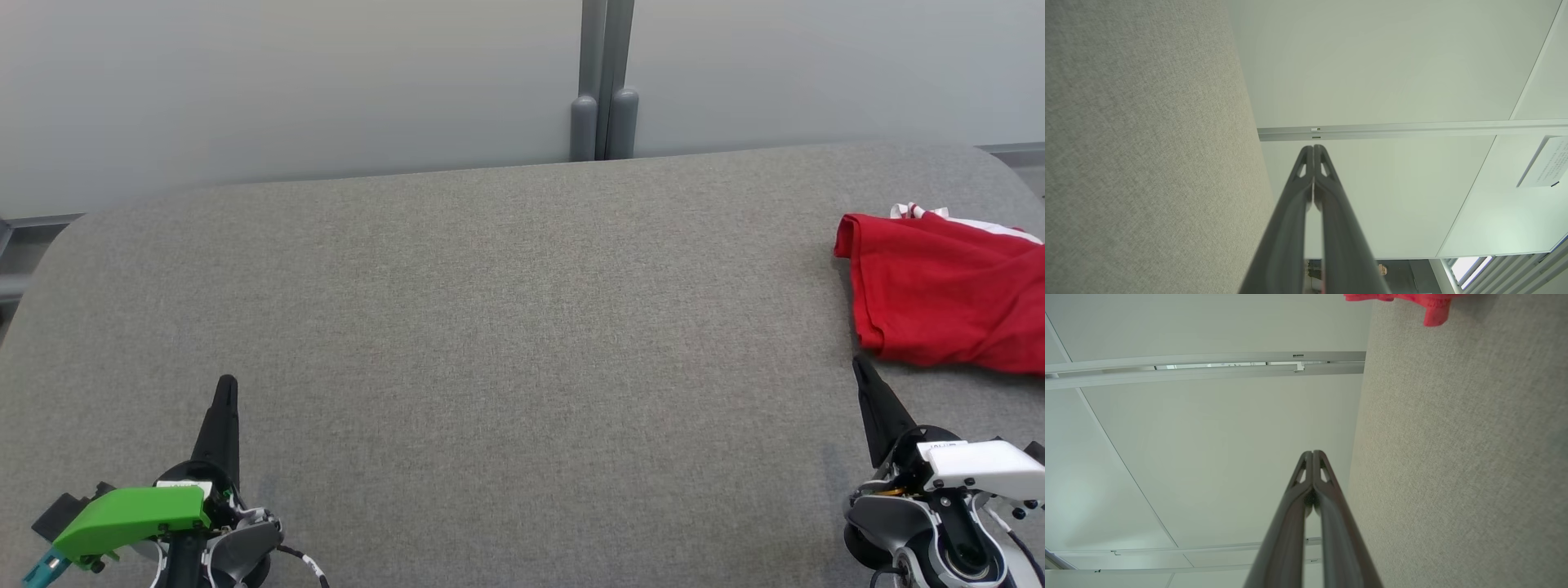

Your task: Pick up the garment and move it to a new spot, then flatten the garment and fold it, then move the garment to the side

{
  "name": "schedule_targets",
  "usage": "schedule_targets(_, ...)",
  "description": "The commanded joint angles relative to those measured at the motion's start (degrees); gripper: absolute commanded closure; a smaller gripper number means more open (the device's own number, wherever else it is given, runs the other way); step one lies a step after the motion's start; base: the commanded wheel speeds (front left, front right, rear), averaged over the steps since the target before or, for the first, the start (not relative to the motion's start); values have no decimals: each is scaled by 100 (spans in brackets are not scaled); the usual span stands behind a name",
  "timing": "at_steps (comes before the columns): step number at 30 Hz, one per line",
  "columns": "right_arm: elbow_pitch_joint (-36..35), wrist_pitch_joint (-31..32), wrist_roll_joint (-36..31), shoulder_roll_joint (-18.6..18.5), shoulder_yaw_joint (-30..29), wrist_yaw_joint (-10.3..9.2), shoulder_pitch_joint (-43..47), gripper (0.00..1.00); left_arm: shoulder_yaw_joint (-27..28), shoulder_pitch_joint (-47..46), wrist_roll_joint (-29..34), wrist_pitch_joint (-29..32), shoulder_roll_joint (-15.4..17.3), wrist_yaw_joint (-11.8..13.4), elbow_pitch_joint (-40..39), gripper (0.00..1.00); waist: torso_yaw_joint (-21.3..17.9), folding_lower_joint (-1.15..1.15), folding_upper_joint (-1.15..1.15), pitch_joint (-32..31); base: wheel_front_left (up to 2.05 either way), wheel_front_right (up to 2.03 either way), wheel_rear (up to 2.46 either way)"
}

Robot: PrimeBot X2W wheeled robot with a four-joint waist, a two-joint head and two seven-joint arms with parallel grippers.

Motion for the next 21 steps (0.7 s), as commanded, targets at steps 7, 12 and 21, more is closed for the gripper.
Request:
schedule_targets(7,-11,22,33,-26,-7,2,-56,100,12,-76,-11,21,-3,-28,-8,100,0,0,0,0,0,0,0)
schedule_targets(12,-11,22,33,-26,-7,2,-56,100,12,-76,-11,21,-3,-28,-8,100,0,0,0,0,0,0,0)
schedule_targets(21,-11,21,33,-26,-6,2,-56,100,12,-76,-12,21,-3,-28,-8,100,0,0,0,0,0,0,0)
